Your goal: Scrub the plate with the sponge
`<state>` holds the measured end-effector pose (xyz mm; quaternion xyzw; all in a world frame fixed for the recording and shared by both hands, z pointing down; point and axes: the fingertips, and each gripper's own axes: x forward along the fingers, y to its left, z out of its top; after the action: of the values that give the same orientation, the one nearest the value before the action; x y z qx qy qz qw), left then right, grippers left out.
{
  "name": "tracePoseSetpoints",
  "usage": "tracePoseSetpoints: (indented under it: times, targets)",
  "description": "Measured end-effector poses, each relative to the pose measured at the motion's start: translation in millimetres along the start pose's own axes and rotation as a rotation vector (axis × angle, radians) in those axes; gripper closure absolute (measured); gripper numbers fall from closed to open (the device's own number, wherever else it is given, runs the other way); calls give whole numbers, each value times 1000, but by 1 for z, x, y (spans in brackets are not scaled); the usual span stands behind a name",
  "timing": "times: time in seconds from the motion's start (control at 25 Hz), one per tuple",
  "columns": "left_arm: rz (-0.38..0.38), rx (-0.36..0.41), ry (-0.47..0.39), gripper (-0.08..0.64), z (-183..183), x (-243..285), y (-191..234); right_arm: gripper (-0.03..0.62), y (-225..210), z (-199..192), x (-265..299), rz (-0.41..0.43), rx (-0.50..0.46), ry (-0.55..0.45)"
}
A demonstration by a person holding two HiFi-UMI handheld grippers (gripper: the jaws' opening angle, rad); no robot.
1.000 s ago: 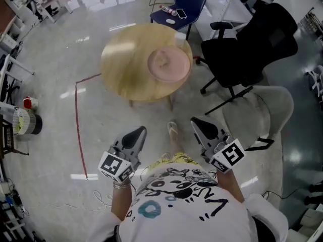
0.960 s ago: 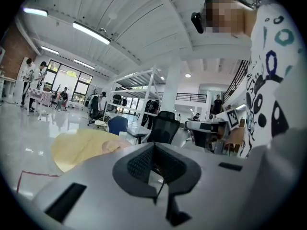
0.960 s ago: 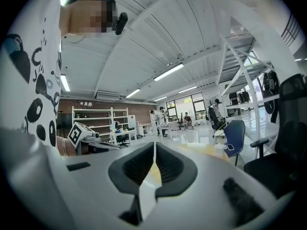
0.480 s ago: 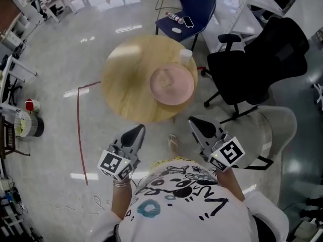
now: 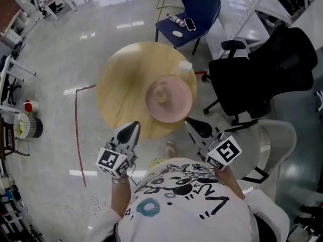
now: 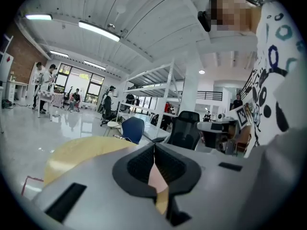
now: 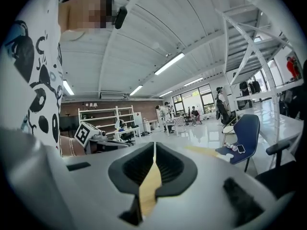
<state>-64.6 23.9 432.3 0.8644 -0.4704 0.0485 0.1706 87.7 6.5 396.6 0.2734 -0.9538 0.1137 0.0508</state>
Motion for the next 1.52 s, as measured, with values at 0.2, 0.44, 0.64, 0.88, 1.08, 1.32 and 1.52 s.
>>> tracePoseSetpoints:
  times: [0.2, 0.44, 0.64, 0.88, 1.08, 1.32, 1.52]
  targets:
    - [24, -37, 20, 543, -9, 24, 25, 563, -20, -6, 22, 41, 11, 33]
    - [34, -112, 63, 543, -32, 56, 52, 565, -39, -22, 47, 94, 43, 101]
    - [13, -110, 145, 543, -46, 73, 78, 564, -49, -38, 77, 105, 77, 190]
    - [-61, -241, 238, 543, -69, 97, 107, 563, -60, -77, 121, 104, 211, 348]
    - [-86, -234, 389, 541, -102, 120, 130, 460, -86, -118, 155, -2, 239, 477]
    - [-126, -277, 538, 436, -143, 142, 142, 414, -114, -171, 175, -125, 239, 637]
    - [-126, -292, 641, 437, -163, 154, 145, 407, -124, -205, 193, -136, 277, 749]
